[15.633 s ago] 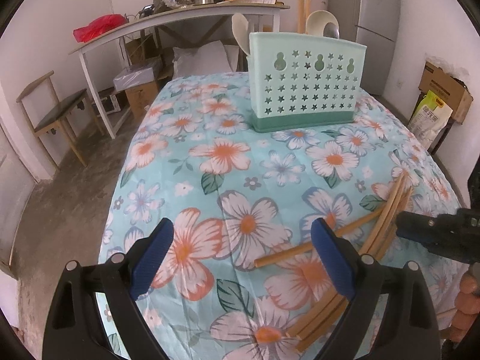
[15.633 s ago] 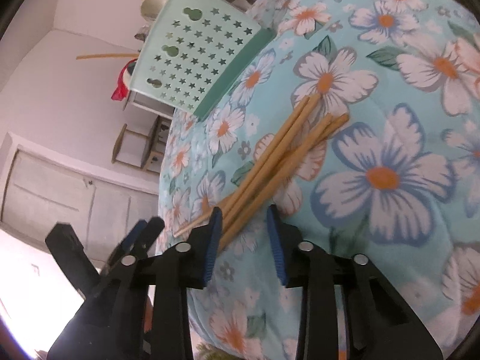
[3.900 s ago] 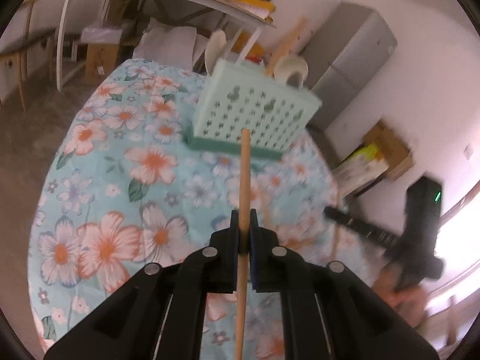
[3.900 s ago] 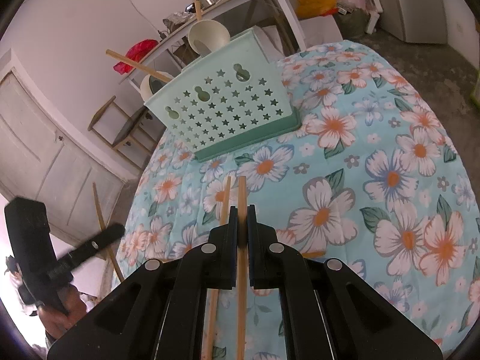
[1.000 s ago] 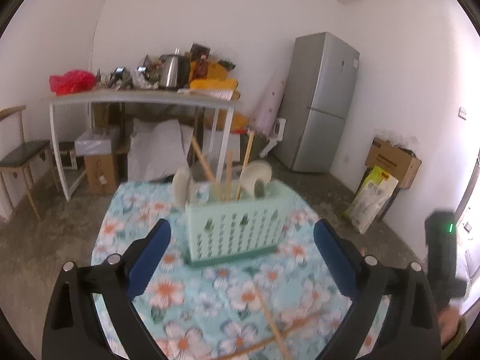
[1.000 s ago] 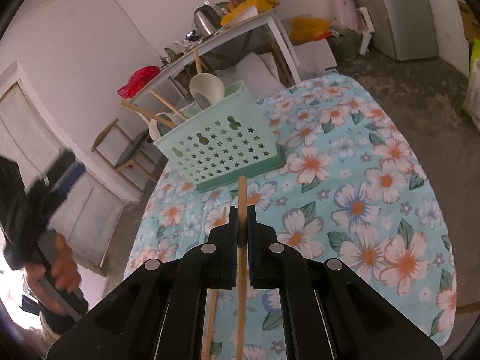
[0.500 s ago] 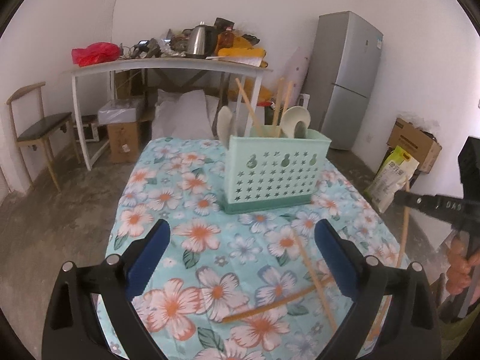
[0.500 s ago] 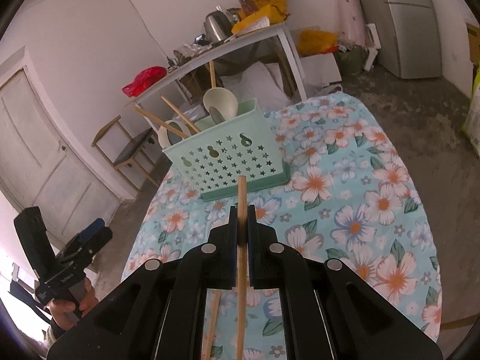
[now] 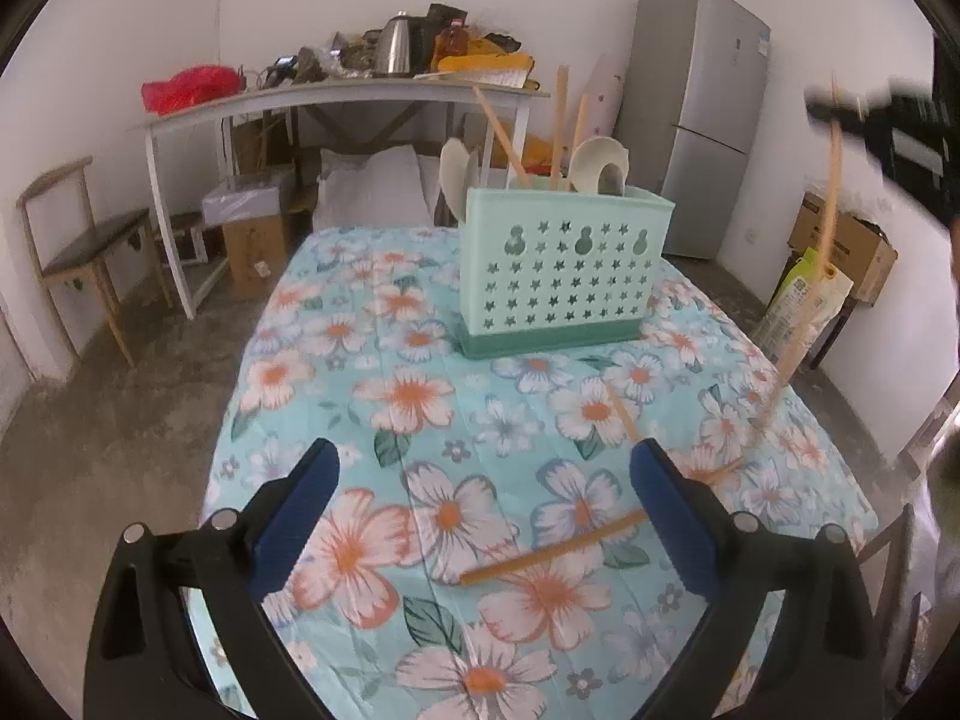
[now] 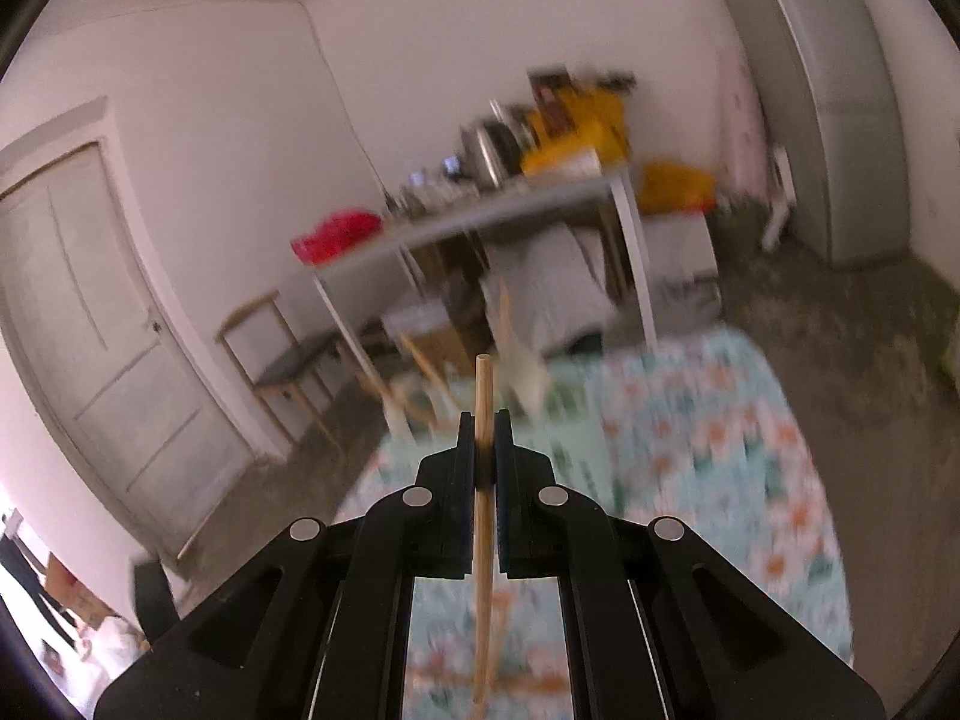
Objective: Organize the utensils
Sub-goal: 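Carry the upright chopstick with the right gripper into the green basket and open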
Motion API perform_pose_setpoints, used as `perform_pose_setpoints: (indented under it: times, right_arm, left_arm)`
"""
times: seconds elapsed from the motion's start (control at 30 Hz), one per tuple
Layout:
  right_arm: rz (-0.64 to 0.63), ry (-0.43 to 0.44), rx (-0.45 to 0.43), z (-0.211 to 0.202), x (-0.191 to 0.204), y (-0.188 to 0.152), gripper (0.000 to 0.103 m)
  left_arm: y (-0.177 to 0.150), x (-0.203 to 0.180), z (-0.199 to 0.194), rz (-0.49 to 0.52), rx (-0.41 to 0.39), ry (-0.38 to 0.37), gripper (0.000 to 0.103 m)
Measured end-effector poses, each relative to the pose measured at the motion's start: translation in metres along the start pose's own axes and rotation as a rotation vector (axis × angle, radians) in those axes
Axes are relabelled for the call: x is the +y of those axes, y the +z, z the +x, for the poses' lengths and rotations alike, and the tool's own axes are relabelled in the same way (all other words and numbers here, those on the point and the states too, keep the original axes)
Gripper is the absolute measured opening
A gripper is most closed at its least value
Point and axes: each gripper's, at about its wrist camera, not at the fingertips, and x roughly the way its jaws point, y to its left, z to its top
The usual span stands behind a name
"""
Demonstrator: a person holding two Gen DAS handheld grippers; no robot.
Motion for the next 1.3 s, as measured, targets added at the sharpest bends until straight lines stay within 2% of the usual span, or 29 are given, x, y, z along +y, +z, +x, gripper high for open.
perform_pose_setpoints:
  times: [0.27,0.5,0.63,0.73,0.83,0.9,0.97,1.03,1.1,1.3]
  right_arm:
    - [-0.076,0.000,-0.244,0.017,0.029,0.070,0.004]
    - [-0.152,-0.062,-0.336,0.061,0.041,0.083,0.004]
    - [-0.186,-0.084,-0.319,0.102,0.042,0.075,0.004]
    - [-0.236,-0.130,-0.257,0.138,0.042,0.057,0.004]
    - [-0.246,-0.141,-0.190,0.152,0.036,0.037,0.004]
    - [-0.242,-0.146,-0.160,0.150,0.030,0.023,0.005]
    - [-0.224,-0.139,-0.153,0.137,0.023,0.013,0.012]
    - [-0.220,-0.138,-0.163,0.121,0.022,0.007,0.034]
    - [-0.217,-0.132,-0.192,0.099,0.020,0.001,0.044]
    - [-0.150,-0.114,-0.231,0.034,0.004,-0.016,0.052]
  left_arm:
    - [-0.007,0.006,0.000,-0.026,0.008,0.012,0.097]
    - [-0.008,0.018,-0.004,-0.063,0.004,0.024,0.097]
    - [-0.008,0.023,-0.005,-0.074,0.006,0.031,0.097]
    - [-0.008,0.027,-0.006,-0.084,0.004,0.034,0.097]
    - [-0.009,0.030,-0.007,-0.095,0.004,0.035,0.097]
    - [-0.010,0.032,-0.005,-0.096,0.011,0.035,0.097]
    - [-0.010,0.032,-0.002,-0.092,0.018,0.036,0.097]
    - [-0.009,0.033,0.003,-0.094,0.026,0.033,0.097]
    - [-0.009,0.033,0.006,-0.099,0.031,0.025,0.097]
    - [-0.010,0.028,0.016,-0.088,0.053,0.011,0.097]
